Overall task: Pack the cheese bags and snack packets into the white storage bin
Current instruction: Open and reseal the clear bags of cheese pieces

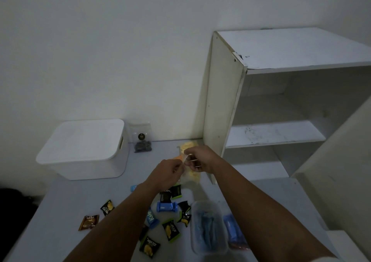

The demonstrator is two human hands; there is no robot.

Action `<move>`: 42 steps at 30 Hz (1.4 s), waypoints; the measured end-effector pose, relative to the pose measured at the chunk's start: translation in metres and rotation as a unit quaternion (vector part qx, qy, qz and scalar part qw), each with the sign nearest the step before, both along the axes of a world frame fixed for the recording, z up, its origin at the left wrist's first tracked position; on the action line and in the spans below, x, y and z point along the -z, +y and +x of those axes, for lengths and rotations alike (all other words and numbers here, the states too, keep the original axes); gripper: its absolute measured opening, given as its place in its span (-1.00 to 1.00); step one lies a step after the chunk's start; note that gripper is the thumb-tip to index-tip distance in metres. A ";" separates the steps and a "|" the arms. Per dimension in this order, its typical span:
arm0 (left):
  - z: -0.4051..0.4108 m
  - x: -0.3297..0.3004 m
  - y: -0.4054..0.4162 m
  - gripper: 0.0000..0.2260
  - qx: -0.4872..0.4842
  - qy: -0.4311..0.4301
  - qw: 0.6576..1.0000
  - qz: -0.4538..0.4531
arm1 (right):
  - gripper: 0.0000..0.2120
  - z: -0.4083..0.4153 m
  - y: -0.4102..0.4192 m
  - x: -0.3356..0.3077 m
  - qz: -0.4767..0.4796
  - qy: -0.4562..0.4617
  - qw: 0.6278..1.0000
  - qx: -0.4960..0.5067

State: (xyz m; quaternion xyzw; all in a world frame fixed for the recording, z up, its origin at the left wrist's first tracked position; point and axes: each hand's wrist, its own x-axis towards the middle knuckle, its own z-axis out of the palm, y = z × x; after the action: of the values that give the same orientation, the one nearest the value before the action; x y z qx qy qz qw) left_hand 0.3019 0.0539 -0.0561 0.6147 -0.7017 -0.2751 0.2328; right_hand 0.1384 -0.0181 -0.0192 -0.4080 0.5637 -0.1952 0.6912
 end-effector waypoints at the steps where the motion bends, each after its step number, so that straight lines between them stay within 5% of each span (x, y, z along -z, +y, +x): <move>1: 0.000 0.001 -0.002 -0.70 -0.008 0.005 1.000 0.001 | -0.76 0.000 0.002 0.000 -0.006 -0.013 1.000 0.007; 7: -0.004 -0.002 -0.006 -0.77 -0.136 0.169 0.975 0.047 | -0.53 0.002 0.012 0.004 -0.129 -0.013 0.991 0.030; 12: -0.011 -0.008 -0.006 -0.76 -0.157 0.275 0.945 0.084 | -0.76 0.003 0.015 0.008 -0.170 -0.019 0.985 0.008; 28: -0.008 -0.005 -0.014 -0.75 -0.211 0.336 0.906 0.147 | -0.96 -0.007 0.003 0.019 -0.156 -0.021 0.983 -0.091; 33: -0.001 -0.001 -0.022 -0.78 -0.217 0.215 0.941 0.148 | -0.96 -0.008 -0.004 0.022 -0.242 0.081 0.962 -0.097; 37: 0.006 0.002 -0.025 -0.73 -0.197 0.066 0.971 0.118 | -0.85 -0.015 -0.010 0.030 -0.364 0.193 0.903 -0.119; 42: -0.002 -0.003 -0.027 -0.70 -0.177 0.053 0.981 0.067 | -0.77 -0.012 -0.009 0.032 -0.444 0.257 0.829 -0.224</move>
State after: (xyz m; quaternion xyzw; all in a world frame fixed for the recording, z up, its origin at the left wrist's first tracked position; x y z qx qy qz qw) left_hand 0.2996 0.0270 -0.0535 0.7275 -0.5488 -0.3081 0.2733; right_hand 0.1266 -0.0267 -0.0513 -0.8213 0.4666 -0.1524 0.2909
